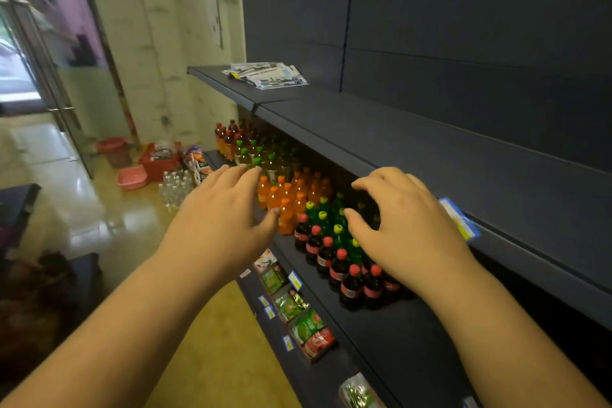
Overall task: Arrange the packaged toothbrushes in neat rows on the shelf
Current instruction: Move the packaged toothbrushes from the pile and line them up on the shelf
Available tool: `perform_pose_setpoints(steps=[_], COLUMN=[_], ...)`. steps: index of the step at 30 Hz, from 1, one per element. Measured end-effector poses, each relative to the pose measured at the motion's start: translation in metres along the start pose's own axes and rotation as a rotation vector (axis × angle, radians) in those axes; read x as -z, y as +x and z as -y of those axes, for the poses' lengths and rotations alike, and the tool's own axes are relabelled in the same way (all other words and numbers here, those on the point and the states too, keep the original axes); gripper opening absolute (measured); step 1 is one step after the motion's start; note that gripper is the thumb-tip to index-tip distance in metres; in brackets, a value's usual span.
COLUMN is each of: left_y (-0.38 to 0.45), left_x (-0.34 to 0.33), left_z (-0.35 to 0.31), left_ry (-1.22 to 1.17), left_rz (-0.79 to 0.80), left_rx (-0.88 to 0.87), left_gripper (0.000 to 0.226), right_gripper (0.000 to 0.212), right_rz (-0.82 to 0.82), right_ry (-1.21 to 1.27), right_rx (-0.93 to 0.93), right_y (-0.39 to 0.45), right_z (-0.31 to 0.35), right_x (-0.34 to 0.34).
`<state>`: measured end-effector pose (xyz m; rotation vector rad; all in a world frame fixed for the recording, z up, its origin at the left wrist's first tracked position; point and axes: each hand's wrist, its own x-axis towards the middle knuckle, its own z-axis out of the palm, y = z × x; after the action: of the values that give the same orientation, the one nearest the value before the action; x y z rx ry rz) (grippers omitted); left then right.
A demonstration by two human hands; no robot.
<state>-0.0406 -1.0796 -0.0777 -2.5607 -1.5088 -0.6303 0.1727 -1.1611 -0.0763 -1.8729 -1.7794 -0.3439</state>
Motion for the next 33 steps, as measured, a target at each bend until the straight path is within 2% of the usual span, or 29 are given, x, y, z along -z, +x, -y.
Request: perform_pose_setpoints(steps=[5,10,17,23,33], left_y=[0.064,0.123,0.183,0.248,0.383], left_x=[-0.012,-0.025,-0.042,-0.062,-0.09], left_z=[0.061,0.117,0.18,0.238,0.367], left_ry=[0.108,0.117,0.095,0.061,-0.023], left_rz=[-0.036,-0.025,-0.034,-0.057,-0.088], left_rx=[0.071,0.16,0.215,0.179,0.047], left_gripper=[0.072,0.071,0.07,0.068,0.068], right_gripper=[0.043,0.04,0.046,0.041,0.051], right_rz=[-0.013,-0.005,0.049,0.053,0.006], right_ry=[0.104,0.176,0.209,0.148,-0.013], right_rx=[0.071,0.119,0.136,0.11,-0.004], right_y=[0.094,0.185,0.263,0.319,0.445], right_z=[0.017,0.039,0.058,0.07,0.118], right_x=[-0.066,-0.12,-0.178,-0.22,-0.285])
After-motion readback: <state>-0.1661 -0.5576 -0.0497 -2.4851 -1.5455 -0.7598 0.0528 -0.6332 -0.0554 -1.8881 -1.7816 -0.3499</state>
